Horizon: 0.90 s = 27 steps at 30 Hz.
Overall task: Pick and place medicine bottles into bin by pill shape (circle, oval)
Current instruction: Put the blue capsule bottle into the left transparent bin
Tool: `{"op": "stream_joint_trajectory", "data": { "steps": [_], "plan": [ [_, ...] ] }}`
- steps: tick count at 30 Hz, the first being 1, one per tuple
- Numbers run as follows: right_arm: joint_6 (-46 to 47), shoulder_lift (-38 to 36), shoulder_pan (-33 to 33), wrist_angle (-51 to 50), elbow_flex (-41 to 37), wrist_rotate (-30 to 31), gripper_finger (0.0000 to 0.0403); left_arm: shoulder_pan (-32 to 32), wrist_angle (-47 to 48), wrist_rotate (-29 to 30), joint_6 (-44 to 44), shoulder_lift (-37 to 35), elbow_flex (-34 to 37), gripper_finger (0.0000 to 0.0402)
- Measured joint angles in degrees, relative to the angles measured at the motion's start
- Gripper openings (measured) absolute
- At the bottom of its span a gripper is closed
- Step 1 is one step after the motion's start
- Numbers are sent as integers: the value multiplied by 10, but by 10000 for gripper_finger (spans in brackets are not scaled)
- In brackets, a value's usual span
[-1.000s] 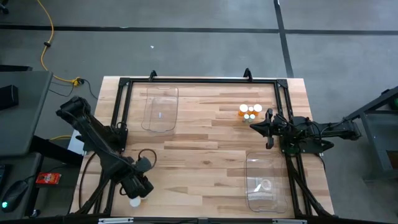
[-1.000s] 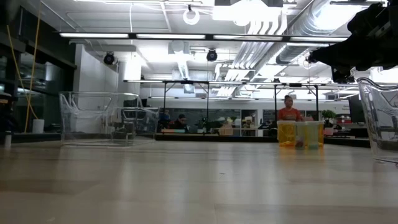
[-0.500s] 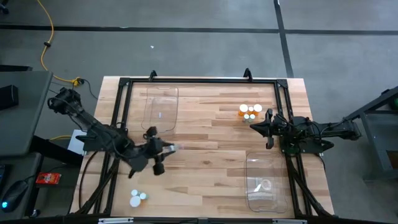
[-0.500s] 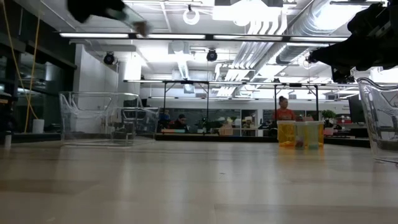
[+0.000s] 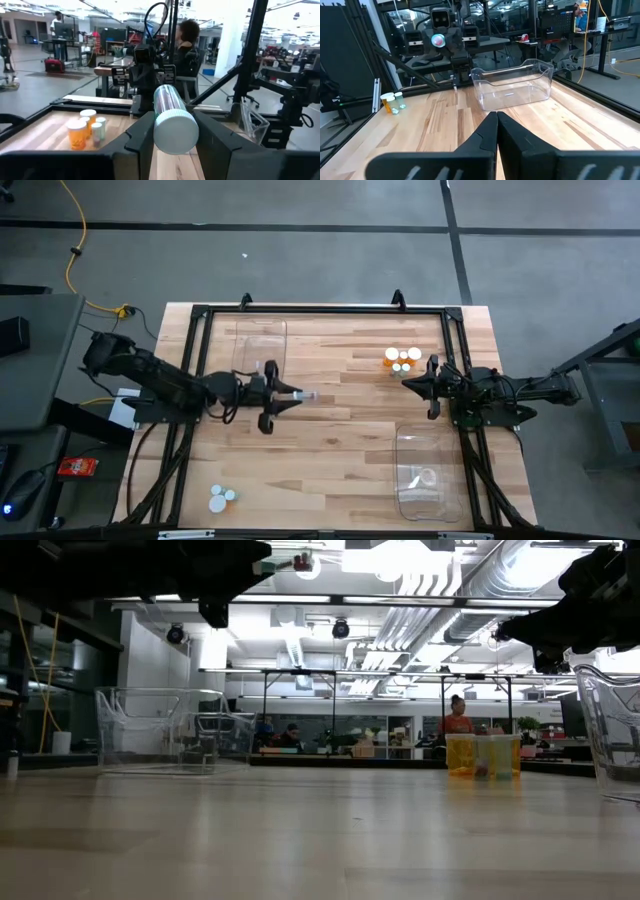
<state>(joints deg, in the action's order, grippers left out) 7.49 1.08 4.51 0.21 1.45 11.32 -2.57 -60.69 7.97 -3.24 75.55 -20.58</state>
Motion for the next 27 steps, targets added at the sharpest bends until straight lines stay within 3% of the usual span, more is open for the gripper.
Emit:
{"op": "stream_joint_trajectory", "data": {
  "steps": [12,15,17,20,24,27],
  "plan": [
    [0,0,0,0,0,0,0,8,6,-17,-6,-4,-1,113],
    [0,0,0,0,0,0,0,20,59,-18,2,-21,-10,113],
    [0,0,0,0,0,0,0,39,155,-17,-2,-56,-40,113],
    [0,0,0,0,0,0,0,76,408,1,-11,-117,-117,113],
    [0,0,0,0,0,0,0,125,759,92,-25,-142,-257,113],
    [0,0,0,0,0,-1,0,174,952,144,-49,-130,-346,113]
  ]
}}
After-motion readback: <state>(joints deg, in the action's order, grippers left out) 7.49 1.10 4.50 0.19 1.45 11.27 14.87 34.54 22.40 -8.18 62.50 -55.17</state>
